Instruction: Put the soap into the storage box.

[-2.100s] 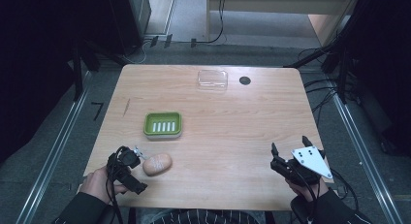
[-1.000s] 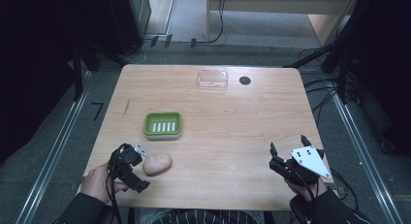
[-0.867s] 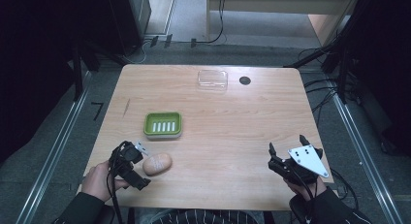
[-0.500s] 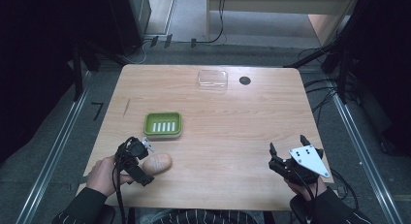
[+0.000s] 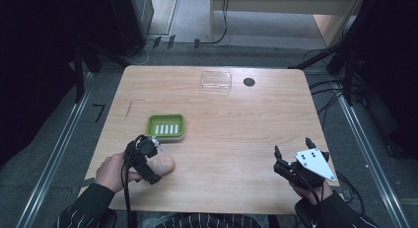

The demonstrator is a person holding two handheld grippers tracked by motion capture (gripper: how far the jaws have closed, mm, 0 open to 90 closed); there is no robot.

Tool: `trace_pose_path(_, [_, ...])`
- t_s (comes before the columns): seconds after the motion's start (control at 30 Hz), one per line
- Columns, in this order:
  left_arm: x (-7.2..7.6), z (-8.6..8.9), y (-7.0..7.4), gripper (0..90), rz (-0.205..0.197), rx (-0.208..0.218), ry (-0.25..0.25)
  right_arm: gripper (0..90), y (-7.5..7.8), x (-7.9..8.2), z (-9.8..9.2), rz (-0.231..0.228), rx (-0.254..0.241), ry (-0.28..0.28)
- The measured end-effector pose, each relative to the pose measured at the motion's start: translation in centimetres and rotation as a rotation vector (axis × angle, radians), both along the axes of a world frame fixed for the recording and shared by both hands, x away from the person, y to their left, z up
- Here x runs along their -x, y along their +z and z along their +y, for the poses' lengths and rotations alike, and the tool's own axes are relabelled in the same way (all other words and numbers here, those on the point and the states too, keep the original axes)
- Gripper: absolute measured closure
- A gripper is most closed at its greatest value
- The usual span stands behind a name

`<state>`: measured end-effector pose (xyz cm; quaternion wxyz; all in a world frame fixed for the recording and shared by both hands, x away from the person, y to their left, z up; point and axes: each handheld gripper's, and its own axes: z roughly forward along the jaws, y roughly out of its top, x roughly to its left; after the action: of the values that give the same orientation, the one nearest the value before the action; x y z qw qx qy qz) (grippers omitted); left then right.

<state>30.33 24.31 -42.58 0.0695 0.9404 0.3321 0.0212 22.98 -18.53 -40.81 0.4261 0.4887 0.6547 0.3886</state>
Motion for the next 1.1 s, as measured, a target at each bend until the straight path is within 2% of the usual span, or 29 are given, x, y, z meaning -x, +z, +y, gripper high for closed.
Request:
trace_pose_path(0.17, [-0.5,-0.6,-0.2,0.0,0.002,-0.007,-0.020,13.6,-0.1,-0.1,0.0,0.011,-0.001,-0.003])
trace_pose_path(0.33, [-1.1,-1.4,-0.7,0.0,0.017,-0.018,-0.046,13.6,-0.1,-0.1,0.0,0.009,0.002,-0.001])
trace_pose_path(0.47, [-1.4,-1.8,-0.9,0.1,0.012,-0.027,-0.056,13.6,0.0,0.0,-0.1,0.001,0.000,-0.004])
trace_pose_path(0.7, [-1.8,-2.2,-1.4,7.3,0.026,-0.054,-0.087,13.6,0.0,-0.1,-0.1,0.001,0.000,-0.002])
trace_pose_path(0.83, [-1.7,-2.2,-1.4,14.2,-0.001,-0.049,-0.104,13.6,-0.1,0.0,-0.1,0.000,-0.005,-0.005])
trace_pose_path(1.1, [-1.7,-2.3,-2.0,15.9,0.000,-0.078,-0.137,13.6,0.0,0.0,-0.2,-0.001,-0.004,-0.007])
